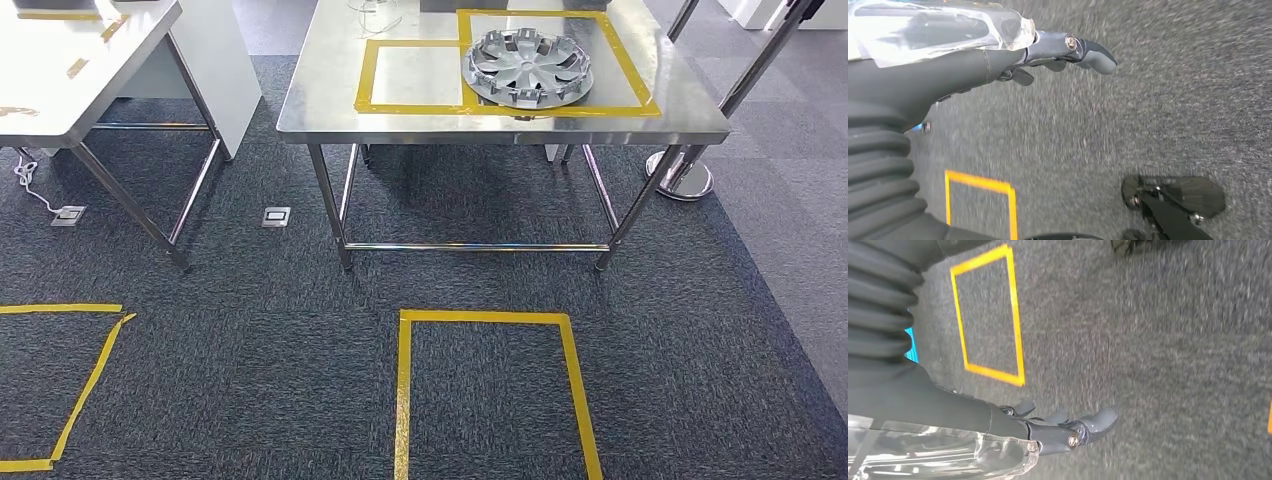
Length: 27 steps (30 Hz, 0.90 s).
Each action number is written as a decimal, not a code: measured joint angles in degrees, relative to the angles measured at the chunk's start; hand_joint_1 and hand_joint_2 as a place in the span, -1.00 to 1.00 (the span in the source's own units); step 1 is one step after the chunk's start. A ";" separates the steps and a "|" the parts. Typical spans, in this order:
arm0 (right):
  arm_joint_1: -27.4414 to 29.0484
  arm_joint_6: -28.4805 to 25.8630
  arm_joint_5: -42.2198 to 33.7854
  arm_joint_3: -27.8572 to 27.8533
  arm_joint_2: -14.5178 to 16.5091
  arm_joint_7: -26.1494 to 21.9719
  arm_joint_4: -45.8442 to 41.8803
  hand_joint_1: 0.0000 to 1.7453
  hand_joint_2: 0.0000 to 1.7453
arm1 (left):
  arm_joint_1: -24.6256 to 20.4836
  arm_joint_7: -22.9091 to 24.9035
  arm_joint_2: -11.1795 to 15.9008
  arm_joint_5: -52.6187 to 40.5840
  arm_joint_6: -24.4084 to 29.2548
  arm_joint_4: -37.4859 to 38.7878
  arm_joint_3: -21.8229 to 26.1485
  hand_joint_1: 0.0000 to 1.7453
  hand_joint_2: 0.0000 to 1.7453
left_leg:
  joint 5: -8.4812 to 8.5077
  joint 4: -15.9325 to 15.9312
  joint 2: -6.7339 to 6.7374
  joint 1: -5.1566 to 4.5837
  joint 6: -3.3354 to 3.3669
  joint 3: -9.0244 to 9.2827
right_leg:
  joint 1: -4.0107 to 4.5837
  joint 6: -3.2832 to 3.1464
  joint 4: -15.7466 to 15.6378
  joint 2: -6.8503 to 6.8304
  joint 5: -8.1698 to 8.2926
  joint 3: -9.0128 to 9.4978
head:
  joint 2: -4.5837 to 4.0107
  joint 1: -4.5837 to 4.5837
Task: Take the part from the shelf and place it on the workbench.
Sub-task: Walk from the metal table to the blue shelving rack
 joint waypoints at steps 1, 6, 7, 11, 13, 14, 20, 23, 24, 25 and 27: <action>-0.02 -0.49 0.63 0.07 0.00 0.28 0.03 -1.00 -1.00 | 0.00 -0.16 -0.01 -1.23 0.13 0.00 -0.03 -1.00 -1.00 | 0.00 0.00 0.00 0.00 0.00 0.00 | 0.00 0.00 0.00 0.00 0.00 0.00 | 0.00 0.00; -0.06 -1.36 1.94 0.62 0.01 1.14 0.15 -1.00 -1.00 | -0.01 -0.62 -0.06 -3.37 0.33 0.00 -0.16 -1.00 -0.50 | 0.00 0.00 0.00 0.00 0.00 0.00 | 0.00 0.00 0.00 0.00 0.00 0.00 | 0.00 0.00; -0.06 -1.39 2.09 0.74 0.01 1.20 0.17 -1.00 -0.50 | -0.01 -0.65 -0.07 -3.51 0.34 0.00 -0.19 -1.00 0.00 | 0.00 0.00 0.00 0.00 0.00 0.00 | 0.00 0.00 0.00 0.00 0.00 0.00 | 0.00 0.00; -0.05 -1.42 2.14 0.98 0.01 0.92 0.19 -1.00 1.00 | 0.00 -0.68 -0.06 -3.78 0.34 0.00 -0.32 -1.00 1.00 | 0.00 0.00 0.00 0.00 0.00 0.00 | 0.00 0.00 0.00 0.00 0.00 0.00 | 0.00 0.00; 0.05 -1.80 1.39 0.99 -0.03 0.10 0.18 -1.00 1.00 | 0.11 -0.67 0.08 -2.93 0.30 -0.08 -0.78 -1.00 1.00 | 0.00 0.00 0.00 0.00 0.00 0.00 | 0.00 0.00 0.00 0.00 0.00 0.00 | 0.00 0.01; 0.16 -2.01 0.81 0.99 -0.07 -0.42 0.17 -1.00 1.00 | 0.24 -0.66 0.21 -2.04 0.20 -0.19 -1.30 -1.00 1.00 | 0.00 0.00 0.00 0.00 0.00 0.00 | 0.00 0.00 0.00 0.00 0.00 0.01 | 0.00 0.01; 1.68 0.87 -2.68 0.99 -0.54 -3.16 -0.69 -1.00 1.00 | 1.96 -0.37 1.62 6.65 -1.77 -1.72 -6.16 -1.00 1.00 | 0.00 -0.01 0.00 0.00 0.00 -0.01 | 0.00 -0.01 0.00 0.00 -0.01 -0.01 | 0.00 -0.01; 2.62 3.18 -4.33 0.99 -0.85 -4.37 -1.60 -1.00 1.00 | 3.00 -0.21 2.37 11.25 -2.96 -2.74 -8.97 -1.00 1.00 | 0.00 -0.01 0.00 0.00 0.00 -0.02 | 0.00 -0.01 0.00 0.00 -0.01 -0.01 | 0.00 0.01; 2.95 4.00 -4.88 0.99 -0.96 -4.77 -1.96 -1.00 1.00 | 3.37 -0.14 2.63 12.81 -3.36 -3.11 -9.95 -1.00 1.00 | -0.01 -0.01 0.00 0.00 0.00 -0.02 | 0.00 -0.01 0.00 0.00 -0.01 -0.01 | 0.00 0.01; 3.28 4.82 -5.41 0.99 -1.06 -5.18 -2.32 -1.00 1.00 | 3.75 -0.06 2.91 14.31 -3.72 -3.49 -10.88 -1.00 1.00 | -0.01 -0.01 0.00 0.00 0.00 -0.02 | 0.00 -0.01 0.00 0.00 -0.01 -0.01 | 0.00 0.01; 3.97 6.43 -6.48 0.99 -1.28 -5.98 -3.08 -1.00 1.00 | 4.55 0.10 3.44 17.38 -4.51 -4.30 -12.85 -1.00 1.00 | -0.01 -0.01 0.00 0.00 0.00 -0.02 | 0.00 -0.01 0.00 0.00 -0.01 -0.01 | 0.00 0.01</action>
